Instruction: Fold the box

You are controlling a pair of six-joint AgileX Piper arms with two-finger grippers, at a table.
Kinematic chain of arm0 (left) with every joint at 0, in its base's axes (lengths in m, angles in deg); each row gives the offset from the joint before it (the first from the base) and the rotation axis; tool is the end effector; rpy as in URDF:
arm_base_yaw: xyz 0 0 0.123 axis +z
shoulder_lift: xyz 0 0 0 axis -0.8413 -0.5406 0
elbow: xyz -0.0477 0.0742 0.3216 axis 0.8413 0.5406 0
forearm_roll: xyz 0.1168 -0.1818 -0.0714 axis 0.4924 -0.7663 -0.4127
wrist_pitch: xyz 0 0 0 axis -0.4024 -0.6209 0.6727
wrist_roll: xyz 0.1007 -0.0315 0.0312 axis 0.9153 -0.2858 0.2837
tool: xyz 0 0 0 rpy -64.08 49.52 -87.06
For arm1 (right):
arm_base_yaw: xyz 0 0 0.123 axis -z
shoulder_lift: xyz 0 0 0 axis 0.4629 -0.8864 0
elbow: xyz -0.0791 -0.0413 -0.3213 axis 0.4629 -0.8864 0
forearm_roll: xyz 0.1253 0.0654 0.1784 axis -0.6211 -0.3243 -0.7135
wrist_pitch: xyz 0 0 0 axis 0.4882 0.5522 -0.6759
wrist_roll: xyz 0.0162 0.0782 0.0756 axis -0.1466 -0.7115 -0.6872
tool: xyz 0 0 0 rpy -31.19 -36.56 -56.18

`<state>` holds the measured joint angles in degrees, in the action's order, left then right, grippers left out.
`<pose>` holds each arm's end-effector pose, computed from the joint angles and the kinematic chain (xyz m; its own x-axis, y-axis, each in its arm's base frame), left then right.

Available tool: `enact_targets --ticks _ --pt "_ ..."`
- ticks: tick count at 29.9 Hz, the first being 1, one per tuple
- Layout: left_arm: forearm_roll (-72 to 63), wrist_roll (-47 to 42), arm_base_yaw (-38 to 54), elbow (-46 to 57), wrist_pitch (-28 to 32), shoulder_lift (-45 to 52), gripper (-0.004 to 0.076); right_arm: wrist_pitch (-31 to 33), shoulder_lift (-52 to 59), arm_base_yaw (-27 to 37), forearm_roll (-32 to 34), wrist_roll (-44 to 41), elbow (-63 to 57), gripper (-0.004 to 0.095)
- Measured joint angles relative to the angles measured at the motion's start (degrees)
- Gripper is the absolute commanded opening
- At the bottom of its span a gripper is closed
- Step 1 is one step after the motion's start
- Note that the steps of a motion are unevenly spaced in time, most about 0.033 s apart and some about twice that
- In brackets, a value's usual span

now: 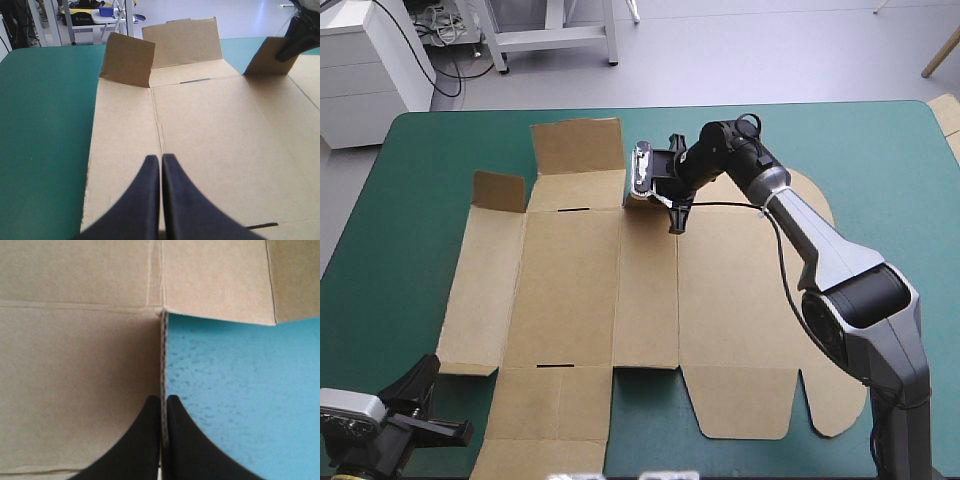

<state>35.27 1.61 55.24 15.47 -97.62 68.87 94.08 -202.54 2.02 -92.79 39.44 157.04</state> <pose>-0.0394 -0.0142 0.2658 -0.2010 -0.0050 -0.9796 0.1706 0.9845 -0.0400 0.4291 0.2373 0.3207 0.1471 -0.8847 -0.4424 -0.9216 0.0398 -0.3862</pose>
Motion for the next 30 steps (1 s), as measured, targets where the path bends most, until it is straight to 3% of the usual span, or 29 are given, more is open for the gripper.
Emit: enact_targets --ticks 8,16,23,27,30 --pt "0.0 0.0 0.0 0.0 0.0 0.0 -0.0008 5.1 -1.3 -1.7 1.4 3.2 0.0 -0.0021" --pt "0.0 0.0 0.0 0.0 0.0 0.0 -0.0008 6.2 -2.9 -4.4 3.2 9.6 0.0 -0.0021" --pt "0.0 0.0 0.0 0.0 0.0 0.0 -0.0008 5.7 -3.0 -4.4 5.0 5.2 0.1 -0.0003" --pt "0.0 0.0 0.0 0.0 0.0 0.0 -0.0008 5.3 -3.1 -4.4 5.3 2.7 0.1 0.0142" --pt "0.0 0.0 0.0 0.0 0.0 0.0 -0.0008 4.5 -3.3 -4.4 5.2 0.3 0.1 0.0414"
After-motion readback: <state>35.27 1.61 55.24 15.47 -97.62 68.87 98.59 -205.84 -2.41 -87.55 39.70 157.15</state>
